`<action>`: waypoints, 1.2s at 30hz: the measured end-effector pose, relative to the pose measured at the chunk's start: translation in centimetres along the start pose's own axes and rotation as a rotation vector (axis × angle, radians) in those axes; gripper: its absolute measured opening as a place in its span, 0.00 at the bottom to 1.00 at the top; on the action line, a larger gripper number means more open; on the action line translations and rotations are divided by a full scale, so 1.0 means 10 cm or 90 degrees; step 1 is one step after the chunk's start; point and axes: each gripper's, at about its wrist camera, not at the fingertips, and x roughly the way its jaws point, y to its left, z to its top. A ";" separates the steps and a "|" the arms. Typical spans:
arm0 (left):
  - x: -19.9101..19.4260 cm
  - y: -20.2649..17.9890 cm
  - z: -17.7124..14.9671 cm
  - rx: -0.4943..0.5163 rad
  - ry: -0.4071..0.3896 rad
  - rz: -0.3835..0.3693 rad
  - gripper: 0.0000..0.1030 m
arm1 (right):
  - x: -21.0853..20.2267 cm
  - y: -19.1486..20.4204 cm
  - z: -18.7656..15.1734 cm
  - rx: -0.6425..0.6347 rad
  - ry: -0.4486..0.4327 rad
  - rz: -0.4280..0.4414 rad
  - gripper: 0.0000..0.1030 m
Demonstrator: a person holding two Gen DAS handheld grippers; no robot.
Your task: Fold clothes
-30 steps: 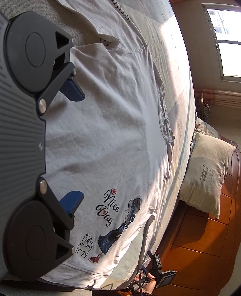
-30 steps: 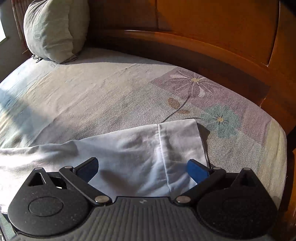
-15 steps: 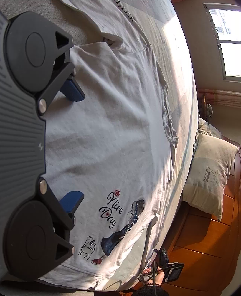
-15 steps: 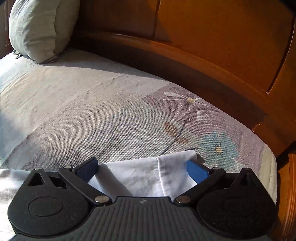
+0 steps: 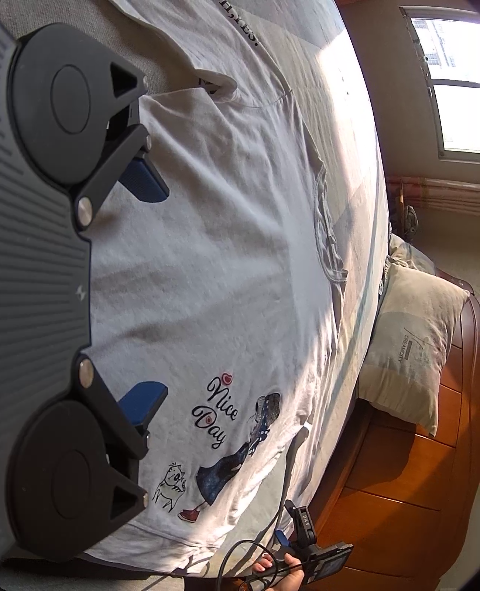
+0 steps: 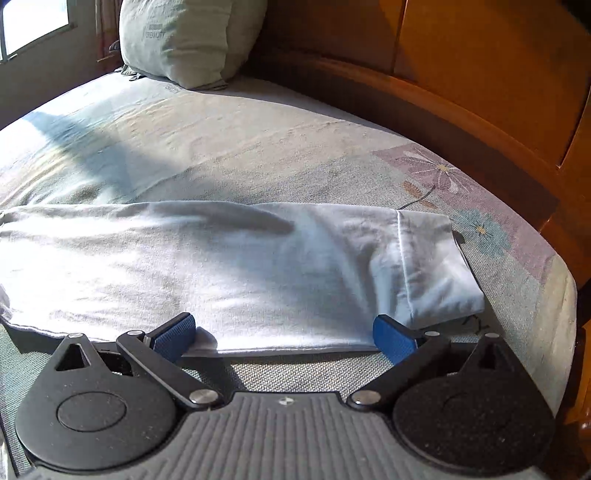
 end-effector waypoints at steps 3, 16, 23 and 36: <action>0.00 -0.01 0.00 0.002 -0.001 0.000 0.99 | -0.09 0.07 0.17 0.011 -0.013 0.016 1.00; 0.04 -0.06 -0.02 0.023 0.025 0.005 0.99 | 0.01 0.82 0.15 -0.070 0.036 0.029 1.00; 0.04 -0.09 -0.02 0.030 0.024 0.001 0.99 | -0.16 1.66 0.32 -0.140 -0.008 0.149 1.00; -0.04 -0.12 0.01 0.032 0.003 -0.006 0.99 | -0.26 1.84 0.13 -0.163 -0.005 0.133 1.00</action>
